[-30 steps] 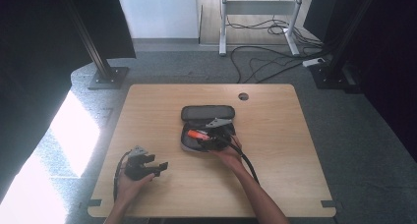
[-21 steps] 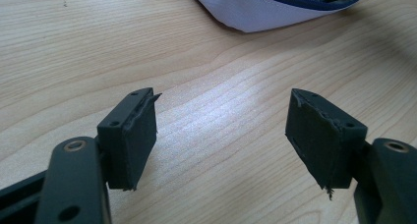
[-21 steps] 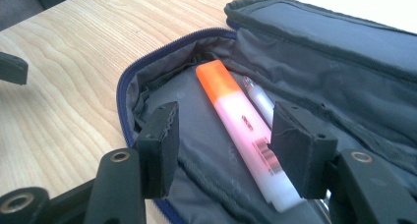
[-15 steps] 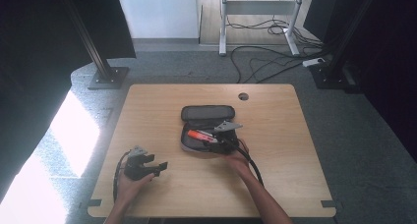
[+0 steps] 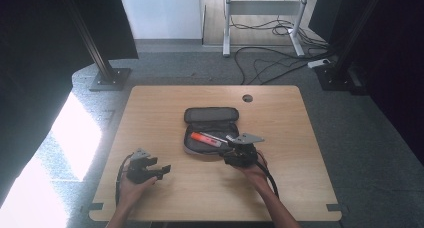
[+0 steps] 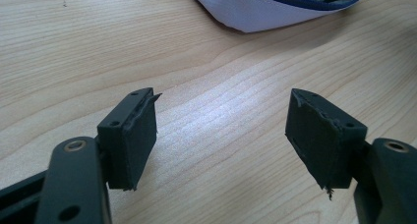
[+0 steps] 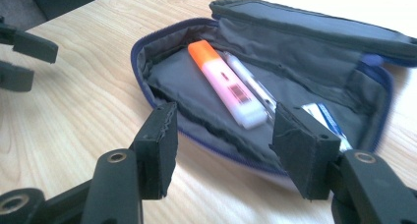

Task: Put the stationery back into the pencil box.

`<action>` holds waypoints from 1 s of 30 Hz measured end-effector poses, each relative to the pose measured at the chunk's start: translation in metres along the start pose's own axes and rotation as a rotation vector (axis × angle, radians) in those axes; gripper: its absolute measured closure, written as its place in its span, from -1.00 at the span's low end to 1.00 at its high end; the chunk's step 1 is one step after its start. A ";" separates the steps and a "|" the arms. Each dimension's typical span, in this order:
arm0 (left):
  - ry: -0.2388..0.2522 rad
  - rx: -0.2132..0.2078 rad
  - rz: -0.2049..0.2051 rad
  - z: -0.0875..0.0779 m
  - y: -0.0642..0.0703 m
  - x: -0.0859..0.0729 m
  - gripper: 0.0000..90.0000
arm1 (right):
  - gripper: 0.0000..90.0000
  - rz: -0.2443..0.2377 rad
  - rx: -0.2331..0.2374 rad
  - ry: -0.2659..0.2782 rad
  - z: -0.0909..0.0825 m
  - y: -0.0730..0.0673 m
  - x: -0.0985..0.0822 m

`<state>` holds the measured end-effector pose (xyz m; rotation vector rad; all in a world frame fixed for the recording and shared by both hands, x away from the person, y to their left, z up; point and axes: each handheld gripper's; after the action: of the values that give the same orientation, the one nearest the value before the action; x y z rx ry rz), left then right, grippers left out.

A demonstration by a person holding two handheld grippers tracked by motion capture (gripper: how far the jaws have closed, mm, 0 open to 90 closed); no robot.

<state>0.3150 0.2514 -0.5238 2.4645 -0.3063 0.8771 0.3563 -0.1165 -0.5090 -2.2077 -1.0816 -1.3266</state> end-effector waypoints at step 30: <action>-0.005 0.002 0.013 0.002 0.003 -0.001 -0.37 | -0.07 0.067 -0.090 -0.029 -0.081 0.008 -0.077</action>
<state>0.3140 0.2476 -0.5242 2.4690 -0.3240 0.8776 0.2927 -0.2055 -0.5336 -2.3133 -0.9663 -1.3438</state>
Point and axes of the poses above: each handheld gripper's, and its own axes: z roughly forward along the jaws, x roughly out of its top, y roughly to its right, and after that the axes turned 14 degrees about -z, right-handed
